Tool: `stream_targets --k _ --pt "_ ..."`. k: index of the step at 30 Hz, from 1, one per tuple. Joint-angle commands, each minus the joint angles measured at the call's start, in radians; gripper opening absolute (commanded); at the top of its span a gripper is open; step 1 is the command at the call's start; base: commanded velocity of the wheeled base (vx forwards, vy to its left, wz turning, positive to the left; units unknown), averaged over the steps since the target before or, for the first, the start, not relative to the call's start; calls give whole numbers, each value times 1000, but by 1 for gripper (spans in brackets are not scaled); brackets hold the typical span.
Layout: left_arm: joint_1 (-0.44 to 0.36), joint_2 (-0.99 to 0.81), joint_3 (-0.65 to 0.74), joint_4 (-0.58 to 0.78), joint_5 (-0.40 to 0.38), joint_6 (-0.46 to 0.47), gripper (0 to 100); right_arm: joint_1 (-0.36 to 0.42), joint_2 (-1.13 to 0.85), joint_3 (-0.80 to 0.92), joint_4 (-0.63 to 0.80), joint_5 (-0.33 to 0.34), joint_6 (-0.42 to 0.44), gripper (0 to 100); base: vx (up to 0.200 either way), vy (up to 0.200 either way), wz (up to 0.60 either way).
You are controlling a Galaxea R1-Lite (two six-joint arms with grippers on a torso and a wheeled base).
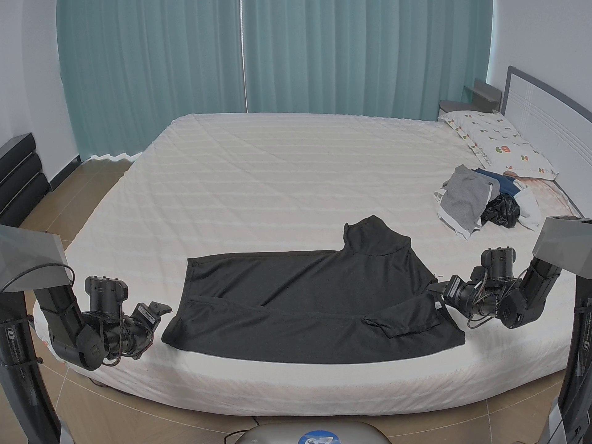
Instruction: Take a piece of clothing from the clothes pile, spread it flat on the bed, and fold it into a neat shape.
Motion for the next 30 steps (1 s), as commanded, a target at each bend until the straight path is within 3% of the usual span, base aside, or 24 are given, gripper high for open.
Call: stream_targets --k 1,5,12,20,30 --pt "1 -15 4 -2 2 -3 100 0 -10 3 -3 0 2 100 0 0 0" --pt "4 -18 4 -2 16 -3 100 -1 -39 5 7 0 5 100 0 0 0" --pt "12 -25 12 -4 8 -4 100 0 -93 49 -3 -2 10 100 200 0 0" --pt "9 -18 10 -4 7 -4 100 8 -109 60 -4 -54 5 100 200 0 0" --pt "0 -32 1 -1 20 2 100 22 -126 89 -6 -54 4 100 0 0 0"
